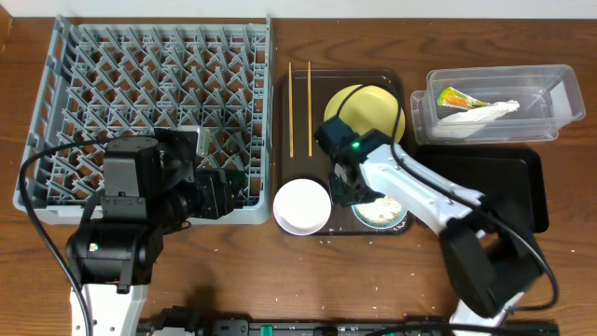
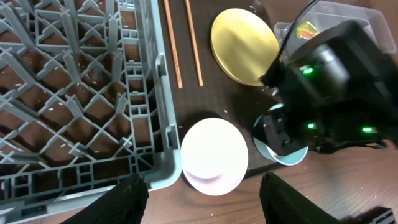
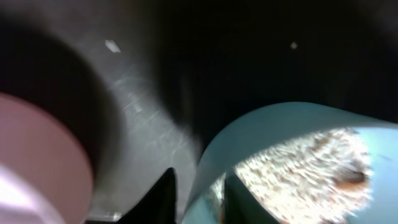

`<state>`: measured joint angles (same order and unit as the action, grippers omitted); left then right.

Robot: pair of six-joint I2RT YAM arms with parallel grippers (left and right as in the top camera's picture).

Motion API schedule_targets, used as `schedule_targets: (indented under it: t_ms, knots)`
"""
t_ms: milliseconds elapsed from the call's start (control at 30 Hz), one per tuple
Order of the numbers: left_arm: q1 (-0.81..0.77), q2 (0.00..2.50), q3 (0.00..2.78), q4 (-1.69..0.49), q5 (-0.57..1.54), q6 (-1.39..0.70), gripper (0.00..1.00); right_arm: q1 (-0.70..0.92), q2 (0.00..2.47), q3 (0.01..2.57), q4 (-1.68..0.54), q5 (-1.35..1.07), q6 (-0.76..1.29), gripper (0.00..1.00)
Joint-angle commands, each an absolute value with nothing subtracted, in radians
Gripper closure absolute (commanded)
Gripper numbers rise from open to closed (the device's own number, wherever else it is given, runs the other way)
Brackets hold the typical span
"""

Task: Sort waste into correct bins and load items into the dishwasher
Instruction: 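Grasp the light-blue bowl with the right gripper and lift it rightward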

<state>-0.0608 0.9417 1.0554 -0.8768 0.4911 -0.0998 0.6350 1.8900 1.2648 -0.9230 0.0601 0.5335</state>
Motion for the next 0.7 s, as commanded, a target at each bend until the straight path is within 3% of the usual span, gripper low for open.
schedule_targets:
  t_ms: [0,33,100,167,500,667]
  knots:
    - [-0.064,0.942,1.079,-0.882,0.477,-0.086,0.40,0.633,1.910,1.259,-0.902,0.078,0.546,0.80]
    - [-0.064,0.942,1.079,-0.882,0.477,-0.086,0.40,0.632,1.910,1.259,-0.897,0.078,0.545,0.82]
    - [-0.064,0.942,1.079,-0.882,0.477,-0.086,0.40,0.625,1.910,1.259,-0.884,0.078,0.546,0.95]
    - [-0.064,0.942,1.079,-0.882,0.477,-0.086,0.40,0.623,1.910,1.258,-0.885,0.078,0.546,0.99]
    - [-0.064,0.942,1.079,-0.883,0.478,-0.086,0.40,0.617,1.897,1.258,-0.882,0.055,0.511,0.99]
    - [-0.064,0.942,1.079,-0.882,0.477,-0.086,0.39,0.545,1.800,1.269,-0.879,-0.189,0.401,0.99]
